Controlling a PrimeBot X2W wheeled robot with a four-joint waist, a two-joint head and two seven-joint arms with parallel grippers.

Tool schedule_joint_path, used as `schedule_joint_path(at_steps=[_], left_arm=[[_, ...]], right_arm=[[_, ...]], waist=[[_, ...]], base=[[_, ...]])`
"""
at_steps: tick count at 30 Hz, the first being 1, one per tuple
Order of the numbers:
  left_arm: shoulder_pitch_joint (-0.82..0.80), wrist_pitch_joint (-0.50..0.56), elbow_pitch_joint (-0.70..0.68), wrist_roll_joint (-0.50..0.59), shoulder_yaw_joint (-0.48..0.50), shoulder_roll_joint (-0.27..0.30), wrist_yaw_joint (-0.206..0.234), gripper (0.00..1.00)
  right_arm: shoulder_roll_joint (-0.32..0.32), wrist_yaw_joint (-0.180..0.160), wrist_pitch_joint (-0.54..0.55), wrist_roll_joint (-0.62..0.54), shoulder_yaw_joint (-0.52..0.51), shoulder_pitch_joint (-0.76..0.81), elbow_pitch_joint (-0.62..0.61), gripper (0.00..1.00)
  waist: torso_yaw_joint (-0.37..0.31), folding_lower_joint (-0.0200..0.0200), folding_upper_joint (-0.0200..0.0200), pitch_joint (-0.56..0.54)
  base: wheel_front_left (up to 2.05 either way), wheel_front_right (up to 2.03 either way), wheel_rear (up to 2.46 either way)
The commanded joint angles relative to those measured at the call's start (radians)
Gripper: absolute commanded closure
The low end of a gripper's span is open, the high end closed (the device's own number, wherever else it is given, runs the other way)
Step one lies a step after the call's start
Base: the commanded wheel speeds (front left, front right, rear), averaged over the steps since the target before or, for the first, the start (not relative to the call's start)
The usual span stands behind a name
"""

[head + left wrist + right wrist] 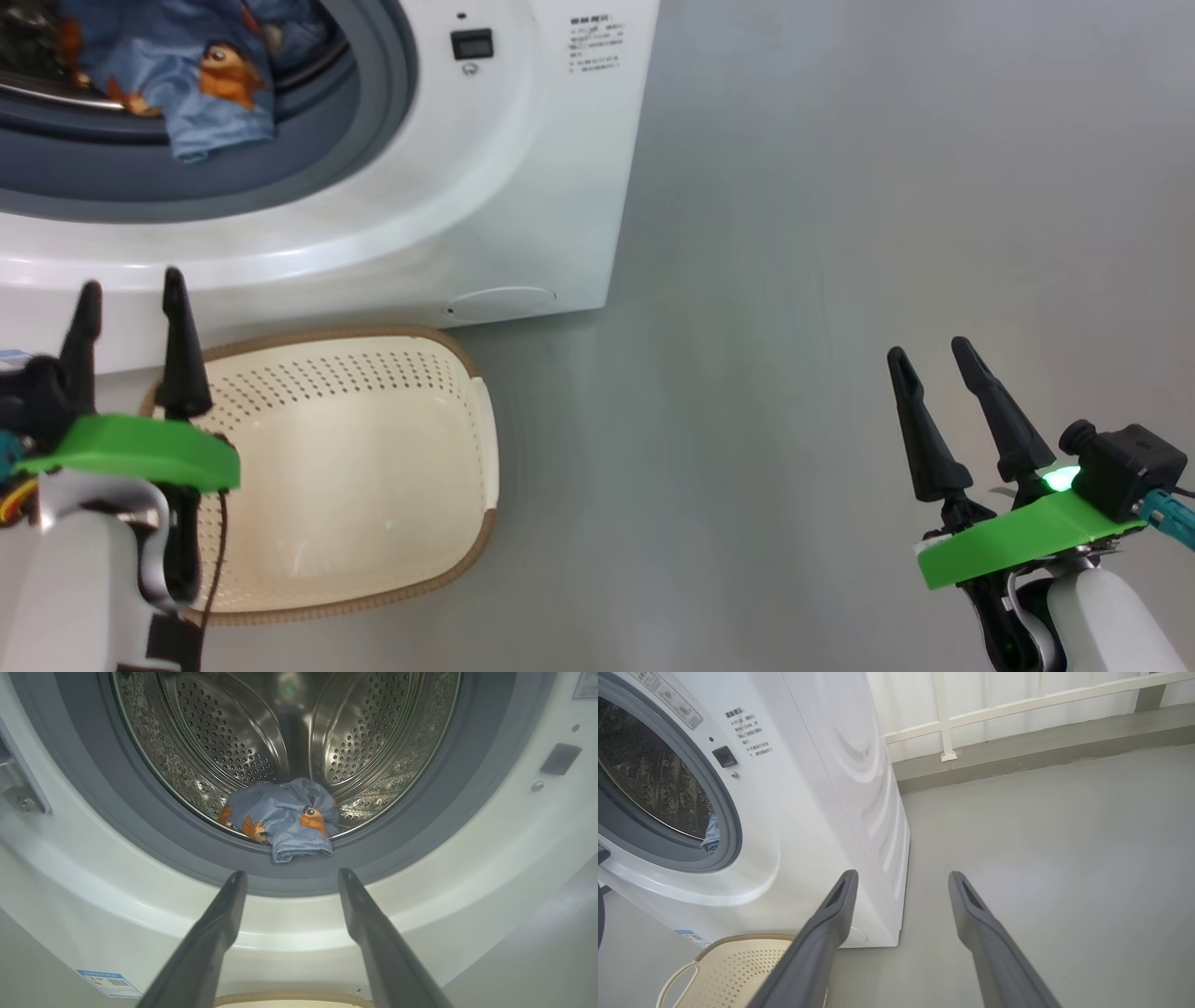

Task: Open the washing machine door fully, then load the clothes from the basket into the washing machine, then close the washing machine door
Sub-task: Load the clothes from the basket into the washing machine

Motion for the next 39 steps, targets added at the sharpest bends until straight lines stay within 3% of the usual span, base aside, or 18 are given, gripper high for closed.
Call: schedule_joint_path(at_steps=[1,24,39], left_arm=[[0.022,-0.005,-0.033,0.009,0.026,0.029,-0.002,0.0],[0.284,-0.005,-0.181,0.017,0.062,-0.018,-0.002,0.0],[0.34,-0.005,-0.23,0.013,0.059,-0.025,-0.002,0.0]], right_arm=[[-0.012,0.001,-0.005,-0.006,0.013,0.021,-0.019,0.0],[-0.039,0.001,-0.005,0.001,-0.011,0.121,-0.019,0.0],[-0.035,0.001,-0.005,-0.002,-0.024,0.141,-0.025,0.0]], waist=[[0.019,0.0,0.0,-0.031],[0.04,0.0,0.0,-0.154],[0.042,0.0,0.0,-0.166]], base=[[0.0,0.0,0.0],[0.0,0.0,0.0],[0.0,0.0,0.0]])
